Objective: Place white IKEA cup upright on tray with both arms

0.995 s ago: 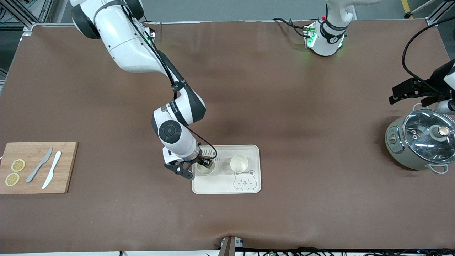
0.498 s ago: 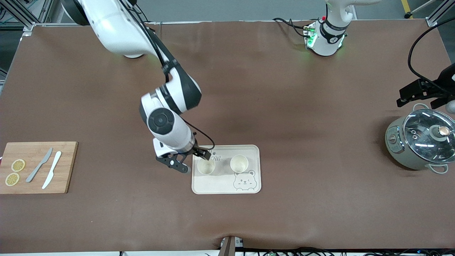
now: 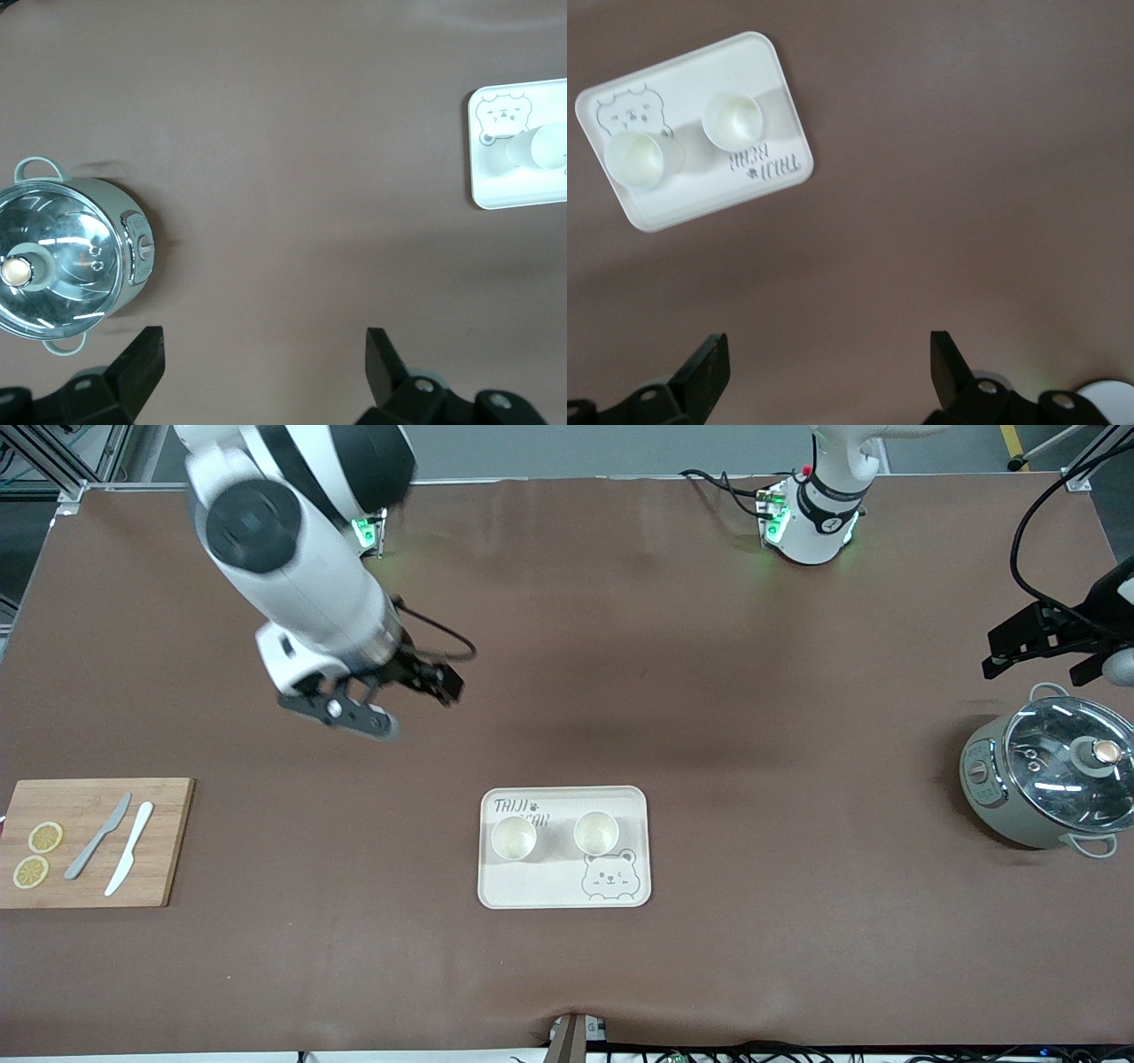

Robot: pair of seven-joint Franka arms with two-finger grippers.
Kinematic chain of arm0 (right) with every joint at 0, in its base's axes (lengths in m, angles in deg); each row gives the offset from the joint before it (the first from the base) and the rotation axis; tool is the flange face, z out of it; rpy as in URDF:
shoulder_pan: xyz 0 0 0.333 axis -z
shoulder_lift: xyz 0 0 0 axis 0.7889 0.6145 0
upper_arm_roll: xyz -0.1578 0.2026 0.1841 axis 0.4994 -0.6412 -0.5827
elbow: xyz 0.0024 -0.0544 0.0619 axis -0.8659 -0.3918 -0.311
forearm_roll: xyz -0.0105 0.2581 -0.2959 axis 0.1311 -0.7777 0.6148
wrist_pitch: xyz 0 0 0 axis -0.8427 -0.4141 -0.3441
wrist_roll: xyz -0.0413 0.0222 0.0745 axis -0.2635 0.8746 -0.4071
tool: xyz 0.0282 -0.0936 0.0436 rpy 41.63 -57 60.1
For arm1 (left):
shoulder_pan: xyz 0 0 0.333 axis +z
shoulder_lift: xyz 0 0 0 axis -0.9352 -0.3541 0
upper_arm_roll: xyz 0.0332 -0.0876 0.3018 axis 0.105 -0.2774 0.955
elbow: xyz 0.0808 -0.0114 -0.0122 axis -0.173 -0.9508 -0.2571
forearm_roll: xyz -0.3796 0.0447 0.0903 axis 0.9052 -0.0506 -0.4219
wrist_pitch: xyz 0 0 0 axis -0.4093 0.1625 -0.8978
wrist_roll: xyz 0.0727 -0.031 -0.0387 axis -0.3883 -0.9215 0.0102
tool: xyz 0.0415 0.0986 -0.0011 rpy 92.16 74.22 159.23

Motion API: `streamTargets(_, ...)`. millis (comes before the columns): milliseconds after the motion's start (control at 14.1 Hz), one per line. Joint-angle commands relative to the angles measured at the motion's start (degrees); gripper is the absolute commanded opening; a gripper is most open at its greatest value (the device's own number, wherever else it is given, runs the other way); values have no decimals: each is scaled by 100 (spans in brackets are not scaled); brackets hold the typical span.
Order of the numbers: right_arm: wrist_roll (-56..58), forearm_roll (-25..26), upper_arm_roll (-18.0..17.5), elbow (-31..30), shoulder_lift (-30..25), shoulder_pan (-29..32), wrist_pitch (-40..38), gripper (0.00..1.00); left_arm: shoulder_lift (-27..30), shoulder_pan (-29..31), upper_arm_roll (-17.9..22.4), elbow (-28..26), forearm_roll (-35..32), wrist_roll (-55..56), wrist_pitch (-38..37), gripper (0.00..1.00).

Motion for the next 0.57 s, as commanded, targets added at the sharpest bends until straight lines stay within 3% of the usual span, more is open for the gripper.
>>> streamTargets(0, 876, -35, -25, -772, -1135, 464, -471, 100, 72, 2, -27, -80, -203, -38, 85, 100)
streamTargets(213, 1957, 43, -7, -1906, -2445, 982, -342, 100, -33, -6, -71, -106, -326, -64, 313, 100)
streamTargets(498, 3310, 377, -7, -2294, -2905, 1886, -132, 100, -209, -15, -71, -115, -327, -82, 384, 100)
